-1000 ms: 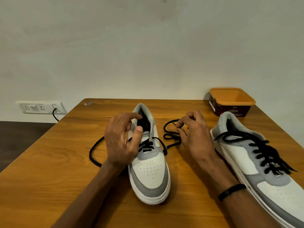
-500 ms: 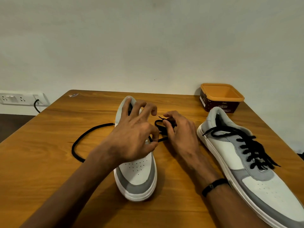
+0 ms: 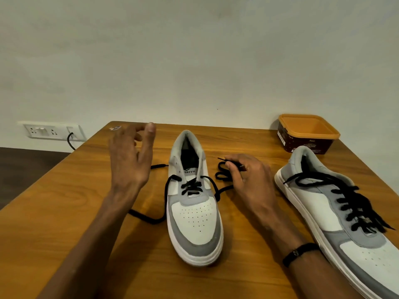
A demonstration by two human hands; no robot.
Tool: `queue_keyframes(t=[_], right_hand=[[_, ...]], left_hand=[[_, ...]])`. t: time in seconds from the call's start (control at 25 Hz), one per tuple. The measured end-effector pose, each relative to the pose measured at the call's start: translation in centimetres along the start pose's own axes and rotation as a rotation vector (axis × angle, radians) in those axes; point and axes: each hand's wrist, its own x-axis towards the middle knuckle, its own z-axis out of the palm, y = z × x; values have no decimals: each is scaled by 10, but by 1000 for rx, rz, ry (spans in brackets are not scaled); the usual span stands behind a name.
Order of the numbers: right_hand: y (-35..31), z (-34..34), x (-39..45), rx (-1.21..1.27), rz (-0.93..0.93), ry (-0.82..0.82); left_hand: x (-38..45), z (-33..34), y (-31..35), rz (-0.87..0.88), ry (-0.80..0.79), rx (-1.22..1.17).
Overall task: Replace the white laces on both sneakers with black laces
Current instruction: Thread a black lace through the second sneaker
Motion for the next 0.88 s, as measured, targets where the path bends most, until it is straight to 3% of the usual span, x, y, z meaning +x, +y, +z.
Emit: queue_keyframes(t=[0.16, 0.32, 0.48, 0.64, 0.88], right_hand=[[-26, -3, 2, 137, -31, 39], [-63, 1, 8, 217, -119, -3], [-71, 25, -5, 174, -86, -138], [-67, 24, -14, 157, -85, -146], [-73, 23, -22, 131, -86, -193]], left_hand=[[-11, 3, 11, -122, -247, -140], [-37, 10, 14, -127, -432, -38], [-71, 10, 19, -222, -275, -179], [-86, 18, 26, -155, -25, -122], [-94, 21, 27, -114, 96, -206]])
